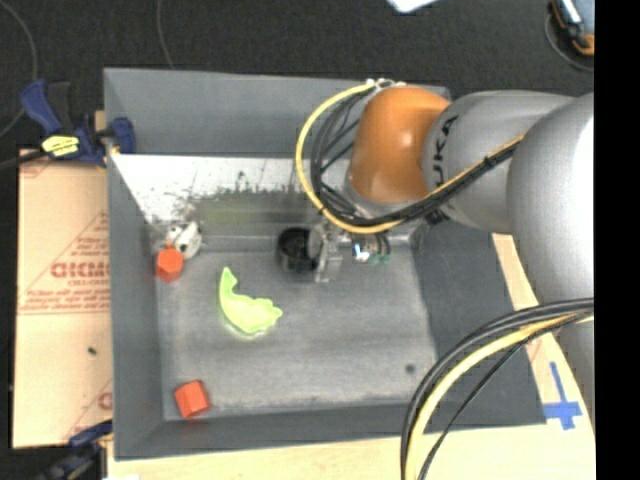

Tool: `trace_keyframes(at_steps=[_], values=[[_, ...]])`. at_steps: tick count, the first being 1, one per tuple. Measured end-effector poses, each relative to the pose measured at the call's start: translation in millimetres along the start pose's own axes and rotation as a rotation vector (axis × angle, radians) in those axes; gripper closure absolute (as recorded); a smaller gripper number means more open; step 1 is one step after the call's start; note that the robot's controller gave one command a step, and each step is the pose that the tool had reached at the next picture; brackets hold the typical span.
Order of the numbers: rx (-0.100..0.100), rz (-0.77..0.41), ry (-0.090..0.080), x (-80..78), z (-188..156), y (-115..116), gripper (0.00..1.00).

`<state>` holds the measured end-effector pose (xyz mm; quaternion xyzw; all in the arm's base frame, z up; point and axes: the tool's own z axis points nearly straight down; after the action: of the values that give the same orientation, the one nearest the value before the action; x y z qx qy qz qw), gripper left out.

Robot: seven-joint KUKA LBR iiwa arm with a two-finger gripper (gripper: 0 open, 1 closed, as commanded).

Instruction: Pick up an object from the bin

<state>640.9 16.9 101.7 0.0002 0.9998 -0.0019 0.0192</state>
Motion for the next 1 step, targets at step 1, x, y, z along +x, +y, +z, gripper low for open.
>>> trace_keyframes(at_steps=[1], values=[[0.002, -0.014, 0.003, -1.7, 9.9, -3.2, 1.0]])
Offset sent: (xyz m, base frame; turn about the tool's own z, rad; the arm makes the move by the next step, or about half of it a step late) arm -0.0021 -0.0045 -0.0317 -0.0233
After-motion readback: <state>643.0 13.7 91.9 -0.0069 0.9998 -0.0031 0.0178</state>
